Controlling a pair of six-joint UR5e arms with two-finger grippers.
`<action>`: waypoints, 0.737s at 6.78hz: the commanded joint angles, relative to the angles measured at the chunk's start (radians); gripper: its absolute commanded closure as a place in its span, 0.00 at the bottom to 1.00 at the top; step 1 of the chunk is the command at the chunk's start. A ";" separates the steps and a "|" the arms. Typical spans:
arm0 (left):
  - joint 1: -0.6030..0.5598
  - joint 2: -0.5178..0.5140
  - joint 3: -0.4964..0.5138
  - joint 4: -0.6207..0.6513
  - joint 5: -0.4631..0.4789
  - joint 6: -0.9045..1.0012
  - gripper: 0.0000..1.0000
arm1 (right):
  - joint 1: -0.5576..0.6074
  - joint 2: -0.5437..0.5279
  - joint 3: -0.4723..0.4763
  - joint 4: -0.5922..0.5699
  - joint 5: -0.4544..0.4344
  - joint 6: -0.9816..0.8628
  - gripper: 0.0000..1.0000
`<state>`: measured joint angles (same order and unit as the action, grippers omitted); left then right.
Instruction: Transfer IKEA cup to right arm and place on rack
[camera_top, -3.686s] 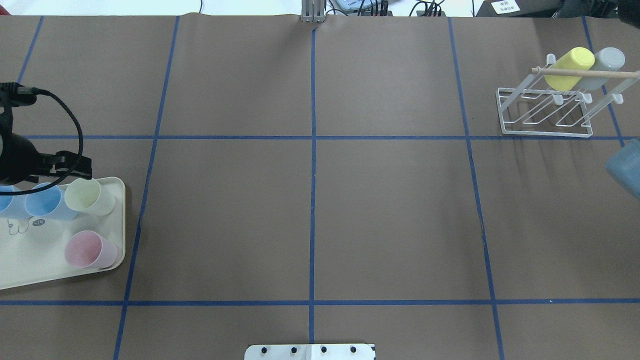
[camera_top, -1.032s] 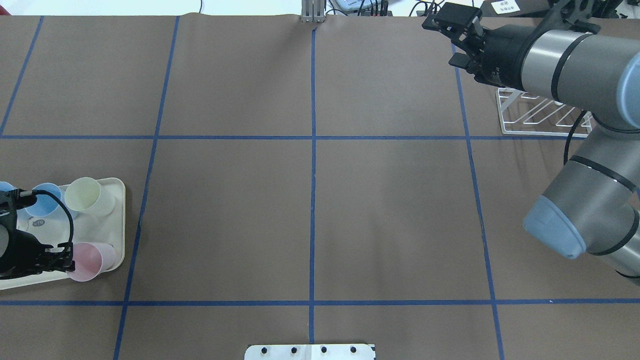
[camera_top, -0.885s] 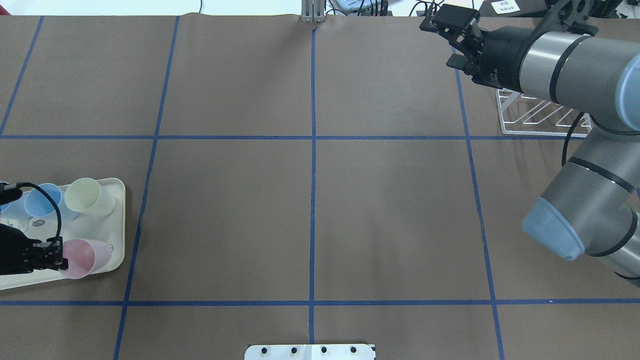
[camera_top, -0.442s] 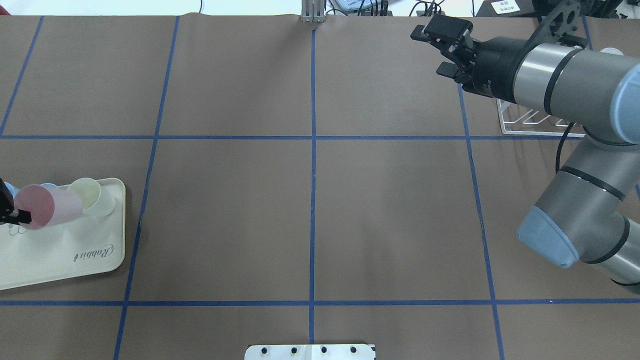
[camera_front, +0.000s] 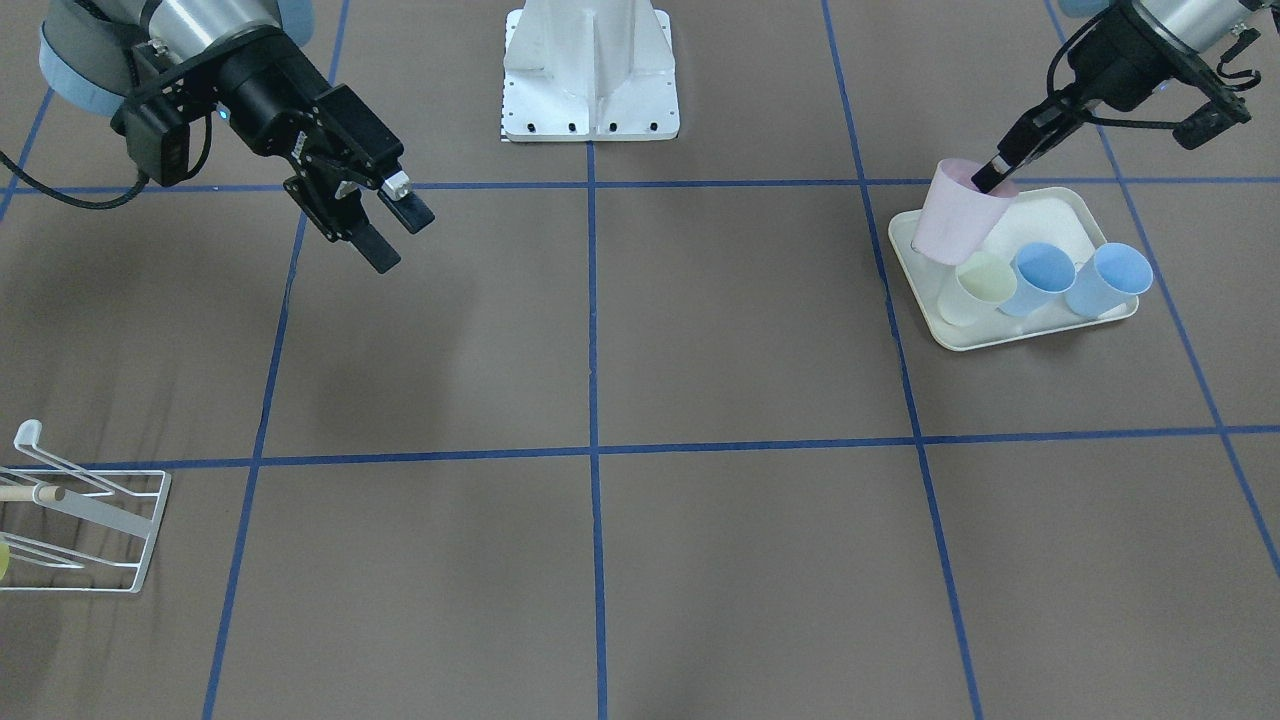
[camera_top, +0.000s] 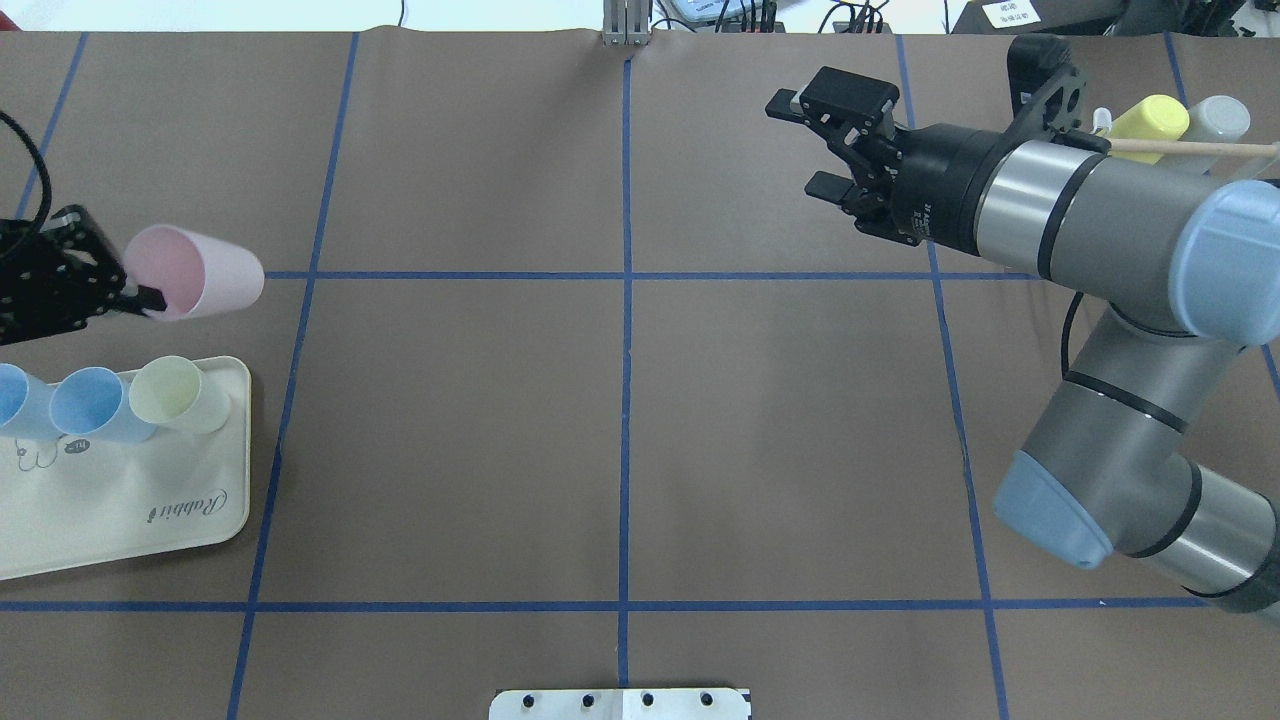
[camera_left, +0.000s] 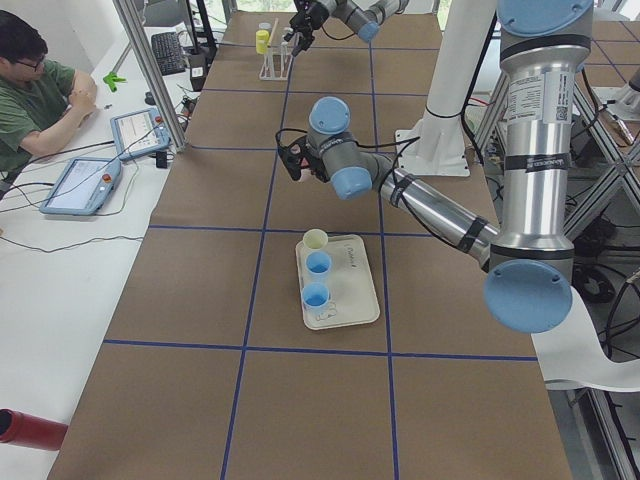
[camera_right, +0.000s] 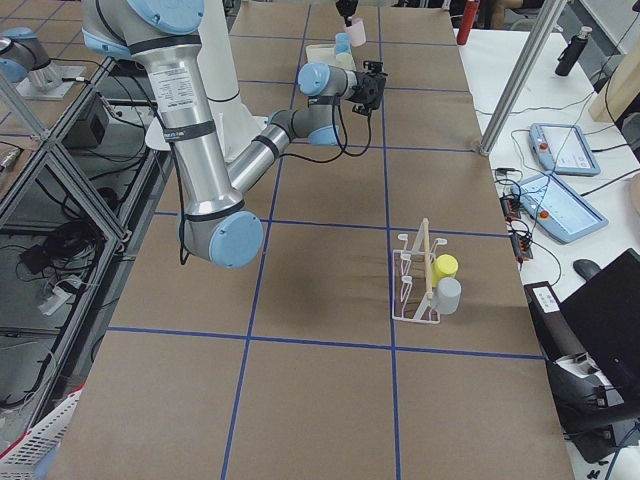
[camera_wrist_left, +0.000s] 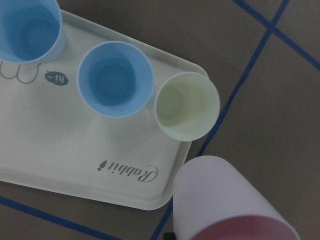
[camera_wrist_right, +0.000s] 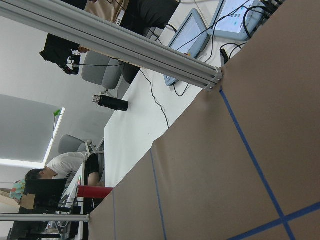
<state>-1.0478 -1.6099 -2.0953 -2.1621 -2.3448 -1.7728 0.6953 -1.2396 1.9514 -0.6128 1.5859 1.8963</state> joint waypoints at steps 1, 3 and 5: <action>0.009 -0.161 0.104 -0.206 0.097 -0.298 1.00 | -0.029 0.069 -0.067 0.095 -0.032 0.145 0.00; 0.075 -0.191 0.196 -0.514 0.253 -0.543 1.00 | -0.066 0.120 -0.078 0.105 -0.087 0.196 0.00; 0.240 -0.214 0.196 -0.701 0.535 -0.677 1.00 | -0.068 0.147 -0.077 0.107 -0.089 0.269 0.00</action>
<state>-0.8919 -1.8116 -1.9034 -2.7533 -1.9551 -2.3761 0.6295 -1.1084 1.8743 -0.5073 1.5003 2.1221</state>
